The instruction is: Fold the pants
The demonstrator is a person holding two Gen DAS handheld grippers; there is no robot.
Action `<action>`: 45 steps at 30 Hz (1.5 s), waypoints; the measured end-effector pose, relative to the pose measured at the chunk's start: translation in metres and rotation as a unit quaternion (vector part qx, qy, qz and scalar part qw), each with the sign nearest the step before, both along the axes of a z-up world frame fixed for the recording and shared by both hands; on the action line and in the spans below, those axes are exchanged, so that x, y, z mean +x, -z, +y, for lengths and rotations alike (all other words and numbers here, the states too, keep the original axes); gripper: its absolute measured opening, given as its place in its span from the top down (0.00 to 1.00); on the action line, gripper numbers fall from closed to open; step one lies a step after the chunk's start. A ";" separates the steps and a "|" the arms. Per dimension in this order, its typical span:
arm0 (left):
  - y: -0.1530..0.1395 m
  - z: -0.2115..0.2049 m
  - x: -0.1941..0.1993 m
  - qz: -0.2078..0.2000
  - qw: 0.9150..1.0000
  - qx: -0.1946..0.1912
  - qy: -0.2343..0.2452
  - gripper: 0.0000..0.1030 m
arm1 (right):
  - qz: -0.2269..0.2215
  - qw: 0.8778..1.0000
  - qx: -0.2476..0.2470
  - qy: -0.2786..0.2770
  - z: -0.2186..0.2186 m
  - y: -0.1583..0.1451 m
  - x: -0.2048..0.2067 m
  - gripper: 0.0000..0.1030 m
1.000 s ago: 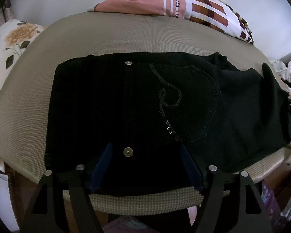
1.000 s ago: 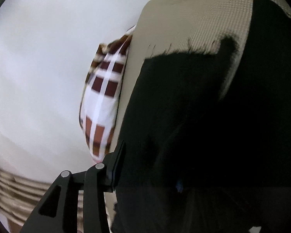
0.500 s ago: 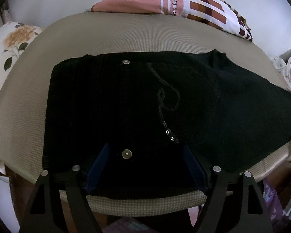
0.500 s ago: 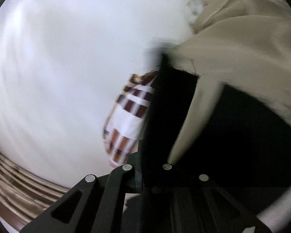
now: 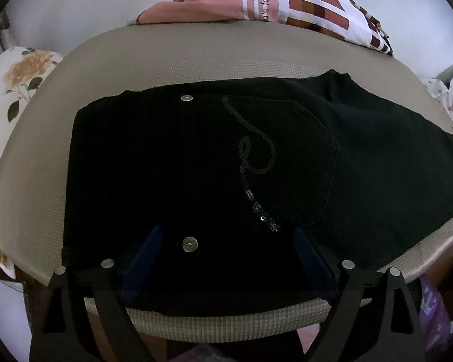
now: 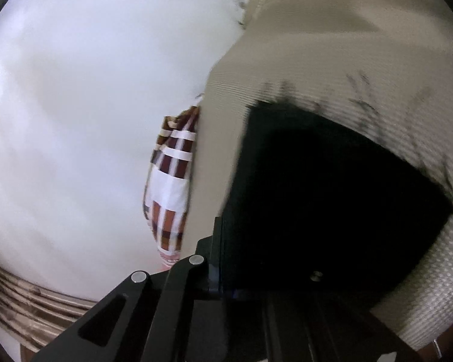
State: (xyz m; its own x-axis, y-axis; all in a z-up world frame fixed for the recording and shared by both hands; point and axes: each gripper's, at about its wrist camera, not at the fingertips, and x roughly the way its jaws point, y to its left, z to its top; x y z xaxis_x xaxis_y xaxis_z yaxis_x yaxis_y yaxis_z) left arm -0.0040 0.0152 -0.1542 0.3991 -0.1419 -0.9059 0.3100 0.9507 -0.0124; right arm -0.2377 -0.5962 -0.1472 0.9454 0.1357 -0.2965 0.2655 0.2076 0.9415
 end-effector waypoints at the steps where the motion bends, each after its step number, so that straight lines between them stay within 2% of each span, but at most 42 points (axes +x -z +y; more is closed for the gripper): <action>1: 0.000 0.000 0.000 0.000 1.000 0.001 0.001 0.13 | -0.011 1.000 -0.021 0.003 0.001 -0.013 -0.004 0.95; 3: 0.000 0.000 0.000 0.001 1.000 0.000 0.000 0.13 | -0.004 0.996 -0.092 0.013 0.005 -0.037 -0.019 0.96; 4: 0.000 0.000 0.000 0.001 1.000 0.000 0.001 0.12 | 0.010 0.995 -0.103 0.014 0.005 -0.035 -0.024 0.96; 5: 0.000 0.000 0.000 0.000 1.000 0.000 0.002 0.11 | 0.028 0.995 -0.097 0.011 0.002 -0.023 -0.030 0.96; 6: 0.001 -0.001 0.000 -0.001 1.000 0.001 0.003 0.10 | 0.057 0.996 -0.067 0.015 -0.003 0.002 -0.040 0.96; 8: 0.002 -0.003 -0.001 -0.004 1.000 0.007 0.007 0.08 | 0.086 0.996 -0.027 0.024 -0.008 0.036 -0.058 0.96; 9: 0.002 -0.005 -0.001 -0.005 1.000 0.011 0.008 0.08 | 0.088 0.995 -0.021 0.029 -0.007 0.047 -0.067 0.99; 10: 0.002 -0.005 -0.001 -0.004 1.000 0.012 0.009 0.08 | 0.070 0.997 -0.026 0.034 -0.006 0.047 -0.073 1.00; 14: 0.001 -0.005 0.001 0.002 1.000 0.010 0.010 0.08 | 0.036 0.997 -0.022 0.063 -0.012 0.044 -0.102 0.98; 18: 0.002 -0.007 -0.001 -0.006 1.000 0.014 0.011 0.07 | 0.044 0.996 -0.031 0.075 -0.024 0.041 -0.124 0.97; 20: 0.003 -0.008 -0.003 -0.008 1.000 0.017 0.010 0.06 | 0.050 0.995 -0.038 0.073 -0.026 0.043 -0.118 0.97; 23: 0.003 -0.008 -0.001 -0.003 1.000 0.016 0.009 0.06 | 0.075 0.988 -0.051 0.125 -0.042 0.040 -0.111 0.95; 25: 0.003 -0.008 0.000 0.000 1.000 0.014 0.008 0.06 | 0.068 0.983 -0.054 0.159 -0.060 0.029 -0.126 0.94; 27: 0.003 -0.009 0.000 -0.001 1.000 0.016 0.008 0.06 | 0.036 0.987 -0.068 0.138 -0.069 0.011 -0.117 0.93; 28: 0.004 -0.009 -0.001 -0.001 1.000 0.016 0.008 0.06 | 0.030 0.992 -0.096 0.079 -0.071 -0.008 -0.095 0.93; 29: 0.004 -0.009 -0.001 -0.002 1.000 0.016 0.007 0.06 | 0.044 0.991 -0.119 0.038 -0.070 -0.018 -0.076 0.93; 30: 0.004 -0.009 -0.002 -0.003 1.000 0.016 0.006 0.06 | 0.084 0.982 -0.170 -0.011 -0.062 -0.033 -0.049 0.93; 31: 0.004 -0.009 -0.002 -0.004 1.000 0.017 0.005 0.06 | 0.109 0.972 -0.206 -0.038 -0.056 -0.041 -0.032 0.92; 33: 0.004 -0.010 -0.002 -0.005 1.000 0.017 0.003 0.06 | 0.148 0.951 -0.254 -0.097 -0.043 -0.047 0.009 0.90; 34: 0.004 -0.010 -0.002 -0.005 1.000 0.018 0.002 0.06 | 0.168 0.942 -0.270 -0.111 -0.042 -0.047 0.024 0.85; 35: 0.004 -0.011 -0.002 -0.004 1.000 0.018 0.000 0.06 | 0.192 0.929 -0.289 -0.126 -0.040 -0.044 0.039 0.75; 37: 0.004 -0.012 -0.002 -0.002 1.000 0.019 -0.001 0.05 | 0.226 0.908 -0.322 -0.143 -0.038 -0.039 0.062 0.64; 38: 0.004 -0.012 -0.001 -0.001 1.000 0.019 0.000 0.05 | 0.240 0.900 -0.334 -0.146 -0.037 -0.039 0.069 0.62; 40: 0.003 -0.012 0.000 0.001 1.000 0.020 -0.001 0.05 | 0.252 0.890 -0.347 -0.155 -0.041 -0.036 0.084 0.62; 43: 0.004 -0.013 0.000 0.002 1.000 0.023 -0.004 0.05 | 0.278 0.867 -0.376 -0.171 -0.036 -0.026 0.098 0.62; 45: 0.004 -0.014 0.001 0.004 1.000 0.025 -0.005 0.05 | 0.310 0.842 -0.408 -0.168 -0.034 -0.022 0.111 0.78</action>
State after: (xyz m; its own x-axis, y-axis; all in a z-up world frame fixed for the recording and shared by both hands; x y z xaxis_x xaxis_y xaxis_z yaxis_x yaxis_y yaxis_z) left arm -0.0033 0.0014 -0.1586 0.3930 -0.0923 -0.9149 0.3003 0.9533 0.0328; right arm -0.1268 -0.6304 -0.1253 0.5240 -0.1228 -0.8428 0.4497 0.8803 0.1514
